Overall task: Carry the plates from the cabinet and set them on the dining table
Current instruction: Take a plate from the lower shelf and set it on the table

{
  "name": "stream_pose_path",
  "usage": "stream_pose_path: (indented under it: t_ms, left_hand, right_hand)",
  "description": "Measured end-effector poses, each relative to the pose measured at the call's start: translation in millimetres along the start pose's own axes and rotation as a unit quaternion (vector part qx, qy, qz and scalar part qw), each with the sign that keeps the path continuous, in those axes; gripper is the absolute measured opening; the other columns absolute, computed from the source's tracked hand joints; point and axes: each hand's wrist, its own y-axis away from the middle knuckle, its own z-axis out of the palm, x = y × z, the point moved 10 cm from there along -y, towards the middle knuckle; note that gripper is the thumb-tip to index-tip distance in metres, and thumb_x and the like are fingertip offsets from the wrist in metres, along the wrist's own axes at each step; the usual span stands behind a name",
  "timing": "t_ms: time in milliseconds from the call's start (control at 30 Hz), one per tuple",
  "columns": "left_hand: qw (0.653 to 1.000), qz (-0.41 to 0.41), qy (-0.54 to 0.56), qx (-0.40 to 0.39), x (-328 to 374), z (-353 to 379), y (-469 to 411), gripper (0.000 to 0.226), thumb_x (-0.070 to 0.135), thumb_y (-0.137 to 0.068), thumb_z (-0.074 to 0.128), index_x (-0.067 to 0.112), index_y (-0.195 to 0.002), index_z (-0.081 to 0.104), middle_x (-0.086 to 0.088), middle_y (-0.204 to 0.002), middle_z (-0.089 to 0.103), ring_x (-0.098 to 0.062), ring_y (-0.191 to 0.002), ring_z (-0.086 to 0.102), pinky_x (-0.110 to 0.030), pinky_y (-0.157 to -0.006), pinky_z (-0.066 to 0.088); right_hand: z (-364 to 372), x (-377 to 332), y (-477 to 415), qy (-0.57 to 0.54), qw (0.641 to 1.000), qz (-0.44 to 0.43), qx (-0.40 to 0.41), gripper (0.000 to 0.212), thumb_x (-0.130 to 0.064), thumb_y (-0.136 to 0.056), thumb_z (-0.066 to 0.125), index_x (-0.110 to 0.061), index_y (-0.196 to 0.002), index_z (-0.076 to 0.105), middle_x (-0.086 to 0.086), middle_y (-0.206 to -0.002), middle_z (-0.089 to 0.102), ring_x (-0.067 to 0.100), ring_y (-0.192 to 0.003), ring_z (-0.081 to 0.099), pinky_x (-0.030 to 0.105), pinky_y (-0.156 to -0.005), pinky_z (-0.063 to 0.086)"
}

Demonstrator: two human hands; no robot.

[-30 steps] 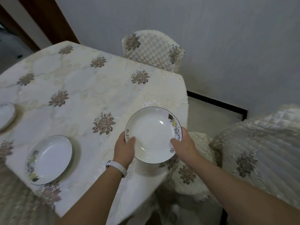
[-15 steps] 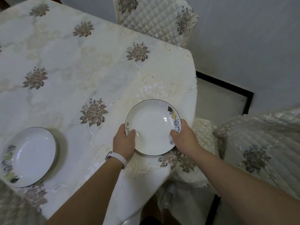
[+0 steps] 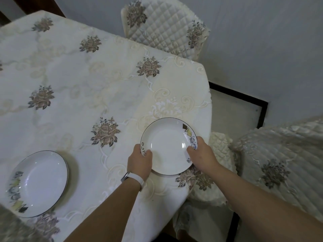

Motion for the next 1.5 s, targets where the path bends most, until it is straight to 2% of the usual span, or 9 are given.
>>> stream_pose_path:
  t_ms: [267,367,433,533,733,833,1033,1200,1500]
  left_hand:
    - [0.999,0.032,-0.016,-0.007,10,-36,4,0.038,0.036,-0.089,0.055,0.019,-0.123,0.049,0.004,-0.087,0.062,-0.014,-0.079,0.061,-0.035,-0.072,0.05]
    - [0.993,0.099,-0.06,-0.006,28,-56,10,0.047,0.042,-0.088,0.056,0.024,-0.131,0.047,0.001,-0.111,0.058,-0.018,-0.096,0.06,-0.039,-0.083,0.051]
    - [0.981,0.164,-0.107,0.006,44,-69,21,0.048,0.041,-0.089,0.056,0.024,-0.133,0.047,-0.002,-0.125,0.054,-0.021,-0.112,0.054,-0.038,-0.09,0.047]
    - [0.942,0.249,-0.219,0.041,67,-89,46,0.055,0.047,-0.088,0.05,0.021,-0.136,0.049,-0.004,-0.142,0.048,-0.024,-0.129,0.043,-0.04,-0.102,0.04]
    - [0.904,0.272,-0.316,0.098,73,-121,97,0.065,0.058,-0.085,0.03,0.026,-0.139,0.045,-0.003,-0.153,0.036,-0.025,-0.138,0.035,-0.044,-0.112,0.027]
    - [0.898,0.265,-0.324,0.138,72,-139,129,0.065,0.059,-0.082,0.027,0.027,-0.134,0.049,-0.003,-0.151,0.04,-0.026,-0.136,0.038,-0.046,-0.11,0.031]
    - [0.905,0.2,-0.319,0.197,42,-168,208,0.067,0.06,-0.084,0.024,0.027,-0.137,0.048,-0.003,-0.149,0.042,-0.025,-0.136,0.038,-0.045,-0.111,0.026]
    - [0.908,0.129,-0.325,0.232,-10,-188,273,0.062,0.058,-0.088,0.026,0.027,-0.138,0.046,-0.002,-0.151,0.038,-0.024,-0.138,0.033,-0.045,-0.113,0.024]
    - [0.898,0.021,-0.292,0.328,-110,-246,389,0.05,0.051,-0.086,0.038,0.024,-0.122,0.059,-0.004,-0.133,0.056,-0.027,-0.12,0.052,-0.043,-0.098,0.04]
  right_hand:
    - [-30,-9,22,0.05,0.998,-0.011,0.026,0.043,-0.034,-0.095,0.049,-0.016,-0.134,0.041,0.003,-0.083,0.064,0.022,-0.074,0.063,0.035,-0.067,0.047]
    - [-45,-31,36,0.083,0.993,-0.064,0.046,0.048,-0.038,-0.096,0.049,-0.017,-0.139,0.043,0.004,-0.117,0.061,0.022,-0.097,0.061,0.039,-0.085,0.05]
    - [-52,-55,48,0.134,0.981,-0.13,0.062,0.047,-0.037,-0.097,0.05,-0.015,-0.139,0.046,0.005,-0.134,0.054,0.023,-0.116,0.054,0.037,-0.096,0.044]
    - [-55,-95,70,0.195,0.949,-0.234,0.081,0.044,-0.035,-0.095,0.051,-0.015,-0.134,0.053,0.003,-0.134,0.055,0.024,-0.122,0.049,0.036,-0.1,0.04]
    - [-41,-153,118,0.298,0.883,-0.355,0.068,0.057,-0.052,-0.091,0.04,-0.023,-0.141,0.047,-0.002,-0.147,0.044,0.018,-0.138,0.035,0.037,-0.111,0.028]
    - [-34,-169,146,0.321,0.853,-0.408,0.061,0.07,-0.059,-0.083,0.024,-0.025,-0.139,0.049,-0.002,-0.146,0.046,0.02,-0.138,0.035,0.039,-0.112,0.026]
    - [-9,-176,201,0.345,0.802,-0.488,0.013,0.069,-0.058,-0.083,0.024,-0.025,-0.137,0.05,-0.002,-0.144,0.047,0.024,-0.138,0.035,0.042,-0.113,0.028]
    - [33,-172,253,0.365,0.755,-0.543,-0.045,0.057,-0.052,-0.092,0.04,-0.024,-0.141,0.047,0.0,-0.148,0.045,0.023,-0.139,0.033,0.039,-0.113,0.025]
    - [130,-182,373,0.367,0.666,-0.637,-0.125,0.067,-0.058,-0.084,0.026,-0.023,-0.135,0.053,-0.001,-0.137,0.054,0.024,-0.128,0.045,0.041,-0.105,0.036]
